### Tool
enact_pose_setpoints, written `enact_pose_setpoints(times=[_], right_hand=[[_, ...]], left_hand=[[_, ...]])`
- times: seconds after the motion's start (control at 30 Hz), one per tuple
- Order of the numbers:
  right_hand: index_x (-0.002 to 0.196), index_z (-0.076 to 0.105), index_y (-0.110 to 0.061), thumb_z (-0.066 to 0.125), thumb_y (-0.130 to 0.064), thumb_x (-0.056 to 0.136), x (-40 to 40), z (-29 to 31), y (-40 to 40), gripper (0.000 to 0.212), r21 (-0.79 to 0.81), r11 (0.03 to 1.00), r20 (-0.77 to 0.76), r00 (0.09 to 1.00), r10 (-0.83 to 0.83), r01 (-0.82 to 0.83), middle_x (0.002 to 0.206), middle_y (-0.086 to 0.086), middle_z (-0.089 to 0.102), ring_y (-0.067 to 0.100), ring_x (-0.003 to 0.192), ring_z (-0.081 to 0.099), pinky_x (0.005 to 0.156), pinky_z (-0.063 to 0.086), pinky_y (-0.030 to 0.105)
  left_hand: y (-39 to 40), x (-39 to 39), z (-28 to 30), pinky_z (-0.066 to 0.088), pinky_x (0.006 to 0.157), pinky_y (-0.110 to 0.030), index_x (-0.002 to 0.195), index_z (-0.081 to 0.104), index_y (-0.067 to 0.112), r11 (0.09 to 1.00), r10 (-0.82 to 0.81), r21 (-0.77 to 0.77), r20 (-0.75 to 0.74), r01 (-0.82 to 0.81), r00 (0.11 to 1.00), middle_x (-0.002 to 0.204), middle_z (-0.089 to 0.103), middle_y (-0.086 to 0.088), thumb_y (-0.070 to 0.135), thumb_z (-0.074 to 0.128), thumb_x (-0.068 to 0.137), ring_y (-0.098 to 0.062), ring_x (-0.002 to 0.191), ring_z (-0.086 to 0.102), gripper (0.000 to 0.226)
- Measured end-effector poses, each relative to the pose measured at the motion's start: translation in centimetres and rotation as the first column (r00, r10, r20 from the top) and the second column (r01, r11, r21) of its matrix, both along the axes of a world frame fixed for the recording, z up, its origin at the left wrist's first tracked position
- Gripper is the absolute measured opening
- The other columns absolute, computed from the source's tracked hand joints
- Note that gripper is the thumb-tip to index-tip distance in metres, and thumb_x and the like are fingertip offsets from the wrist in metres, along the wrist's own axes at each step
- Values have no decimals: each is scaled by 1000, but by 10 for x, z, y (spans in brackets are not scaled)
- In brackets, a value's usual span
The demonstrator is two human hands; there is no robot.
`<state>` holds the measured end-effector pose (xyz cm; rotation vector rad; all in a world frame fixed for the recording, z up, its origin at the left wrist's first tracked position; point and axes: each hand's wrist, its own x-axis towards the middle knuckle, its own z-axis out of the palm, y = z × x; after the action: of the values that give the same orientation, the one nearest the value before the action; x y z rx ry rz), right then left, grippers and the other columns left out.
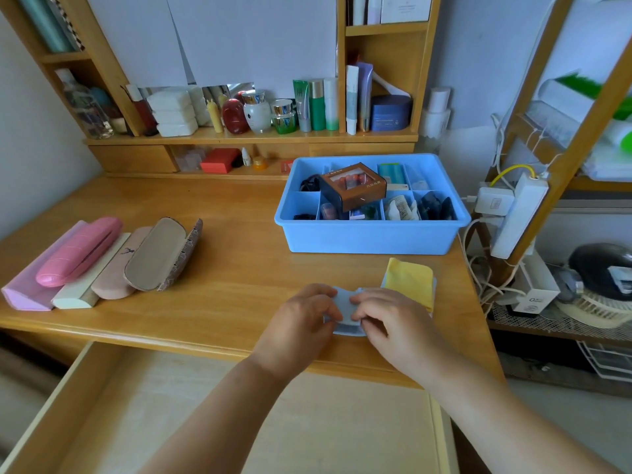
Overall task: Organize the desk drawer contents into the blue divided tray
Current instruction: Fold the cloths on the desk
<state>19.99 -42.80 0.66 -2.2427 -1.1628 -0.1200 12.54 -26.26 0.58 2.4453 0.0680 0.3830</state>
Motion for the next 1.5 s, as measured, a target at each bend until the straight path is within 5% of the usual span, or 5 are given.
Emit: enact_pose_setpoints(times=[0.23,0.4,0.77,1.17,1.5], right_hand=[[68,72,-20,77,3,58,-3,-4,-2,25,-181,983,208,978,-2,41,86,-7,73,25,110,63,102,37,48],[96,73,-19,76,-15,66,-5,-4,-4,31,-136,988,120,991,-60,76,103,-7,70,22,111,59,101,33,32],[80,65,-14,67,-17,84,-18,23,-19,6,94,978,-694,716,-72,188,61,1,69,11,56,64,55,48,21],[87,70,-17,68,2,78,56,37,-57,21,203,967,-127,983,-131,155,101,-16,62,-4,98,55,85,33,-3],[96,75,-17,56,3,86,67,-19,-64,29,-6,991,-221,966,-133,135,122,-10,62,7,117,52,94,27,0]], left_hand=[[2,0,-7,11,116,-40,99,70,32,949,16,314,-118,22,993,113,61,21,37,74,71,-8,122,41,28],[-6,2,5,40,88,-33,75,71,21,851,-114,520,38,78,993,76,68,11,19,69,75,-21,82,61,4],[-24,-17,25,35,52,-8,87,64,28,1000,-6,0,-21,6,1000,65,58,23,14,64,79,1,57,53,16],[-53,69,31,45,81,-7,81,62,25,988,2,-153,195,28,981,92,62,20,-8,61,77,1,88,60,33],[-44,78,-14,33,84,2,92,73,16,996,-82,-26,-69,80,994,111,59,12,-4,52,82,-5,102,57,31]])
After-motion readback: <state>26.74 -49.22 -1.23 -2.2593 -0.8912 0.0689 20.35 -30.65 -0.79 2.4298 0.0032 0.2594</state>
